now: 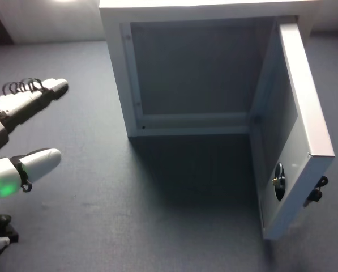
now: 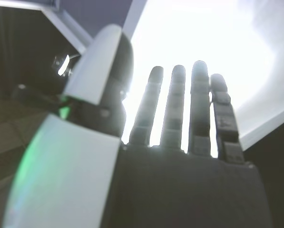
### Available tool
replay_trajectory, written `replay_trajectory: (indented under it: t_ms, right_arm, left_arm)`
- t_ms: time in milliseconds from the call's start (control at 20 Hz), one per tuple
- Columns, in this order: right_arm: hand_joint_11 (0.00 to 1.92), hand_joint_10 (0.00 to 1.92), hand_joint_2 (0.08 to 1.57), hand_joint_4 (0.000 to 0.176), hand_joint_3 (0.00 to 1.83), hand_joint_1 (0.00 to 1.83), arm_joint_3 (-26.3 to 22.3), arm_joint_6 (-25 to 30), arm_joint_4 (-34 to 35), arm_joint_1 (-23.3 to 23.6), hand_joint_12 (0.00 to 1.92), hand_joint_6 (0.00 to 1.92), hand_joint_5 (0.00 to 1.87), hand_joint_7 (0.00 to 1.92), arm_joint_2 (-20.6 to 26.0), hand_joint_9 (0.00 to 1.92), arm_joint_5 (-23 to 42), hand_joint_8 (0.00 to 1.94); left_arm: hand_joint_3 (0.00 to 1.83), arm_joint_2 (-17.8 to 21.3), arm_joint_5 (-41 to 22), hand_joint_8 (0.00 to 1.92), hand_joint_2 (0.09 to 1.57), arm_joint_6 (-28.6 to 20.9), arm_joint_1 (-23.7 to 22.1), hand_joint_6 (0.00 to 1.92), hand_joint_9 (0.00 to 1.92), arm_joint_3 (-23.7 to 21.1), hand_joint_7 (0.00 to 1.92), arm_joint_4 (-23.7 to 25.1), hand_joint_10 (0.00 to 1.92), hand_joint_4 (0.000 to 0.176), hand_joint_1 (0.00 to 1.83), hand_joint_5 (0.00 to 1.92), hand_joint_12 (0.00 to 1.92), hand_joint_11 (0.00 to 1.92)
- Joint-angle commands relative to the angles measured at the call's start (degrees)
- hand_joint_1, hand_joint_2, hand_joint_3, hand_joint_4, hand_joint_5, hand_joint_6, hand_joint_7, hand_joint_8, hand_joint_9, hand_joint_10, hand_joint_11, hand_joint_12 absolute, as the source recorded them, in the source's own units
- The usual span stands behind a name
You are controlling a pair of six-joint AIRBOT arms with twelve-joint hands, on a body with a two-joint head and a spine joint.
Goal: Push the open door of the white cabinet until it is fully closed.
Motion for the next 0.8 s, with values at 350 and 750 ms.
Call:
replay_trajectory:
  t_ms: [350, 750]
  right_arm:
    - [0.0, 0.0, 1.37, 0.0, 0.02, 0.55, 0.04, 1.91, -2.33, 0.03, 0.0, 0.0, 0.04, 0.01, 0.22, 0.0, 6.58, 0.0]
    - [0.0, 0.39, 1.41, 0.0, 0.0, 0.69, 0.4, 4.48, -11.6, 1.92, 1.13, 0.06, 0.2, 0.2, -0.33, 0.02, 0.79, 0.01]
  left_arm:
    - [0.0, -0.01, -7.6, 0.0, 1.39, -0.56, -0.18, 0.0, 0.0, 0.39, 0.0, -1.77, 0.0, 0.035, 0.27, 0.0, 0.0, 0.0]
    - [0.0, -0.04, -9.61, 0.0, 1.39, -0.54, 0.17, 0.0, 0.0, 0.35, 0.0, -3.53, 0.0, 0.026, 0.3, 0.0, 0.0, 0.0]
